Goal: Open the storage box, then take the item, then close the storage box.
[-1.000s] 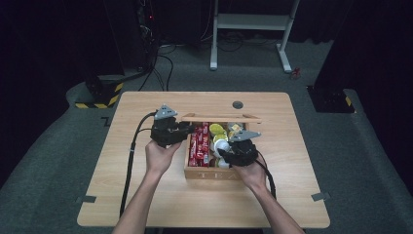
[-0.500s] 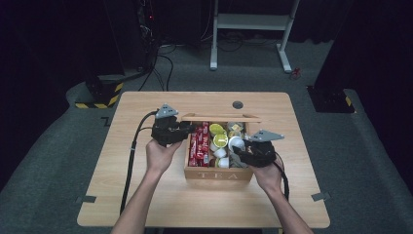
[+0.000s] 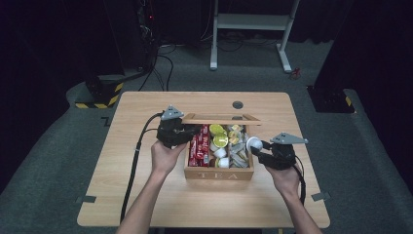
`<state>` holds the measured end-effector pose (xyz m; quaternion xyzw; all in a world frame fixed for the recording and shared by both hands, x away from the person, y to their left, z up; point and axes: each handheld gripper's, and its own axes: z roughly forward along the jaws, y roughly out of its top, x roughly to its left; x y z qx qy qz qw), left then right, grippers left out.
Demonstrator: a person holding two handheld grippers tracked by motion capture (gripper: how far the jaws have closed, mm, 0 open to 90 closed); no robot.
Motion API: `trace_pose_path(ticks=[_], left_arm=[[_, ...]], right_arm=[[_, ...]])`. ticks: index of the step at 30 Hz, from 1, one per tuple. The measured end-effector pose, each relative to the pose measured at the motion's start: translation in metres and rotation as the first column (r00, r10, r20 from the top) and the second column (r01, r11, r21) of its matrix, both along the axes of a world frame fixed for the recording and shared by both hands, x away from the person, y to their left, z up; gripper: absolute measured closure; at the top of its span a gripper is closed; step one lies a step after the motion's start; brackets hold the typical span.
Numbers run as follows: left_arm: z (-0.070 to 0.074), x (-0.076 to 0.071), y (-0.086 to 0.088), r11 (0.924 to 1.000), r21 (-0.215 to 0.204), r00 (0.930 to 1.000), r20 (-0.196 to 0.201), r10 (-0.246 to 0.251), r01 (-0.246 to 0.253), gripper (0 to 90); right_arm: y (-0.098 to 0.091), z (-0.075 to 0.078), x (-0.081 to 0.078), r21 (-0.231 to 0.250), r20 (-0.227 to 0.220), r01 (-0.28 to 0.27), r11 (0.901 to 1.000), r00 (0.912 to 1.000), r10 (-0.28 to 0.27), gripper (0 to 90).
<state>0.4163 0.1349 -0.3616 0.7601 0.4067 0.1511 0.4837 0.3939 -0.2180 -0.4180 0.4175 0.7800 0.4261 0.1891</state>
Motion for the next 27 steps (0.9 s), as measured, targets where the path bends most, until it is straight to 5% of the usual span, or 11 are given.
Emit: trace_pose_path(ticks=[11, 27], left_arm=[[0.003, -0.003, 0.002, 1.0, -0.003, 1.0, 0.006, -0.001, 0.001, 67.6], [0.005, -0.006, 0.007, 0.9999, 0.005, 0.9999, 0.011, 0.013, -0.013, 67.8]], right_arm=[[-0.041, -0.01, -0.002, 0.007, -0.021, 0.105, 0.9945, 0.9943, -0.104, 53.9], [-0.068, -0.033, 0.004, 0.0, -0.058, 0.178, 0.984, 0.9824, -0.178, 53.7]])
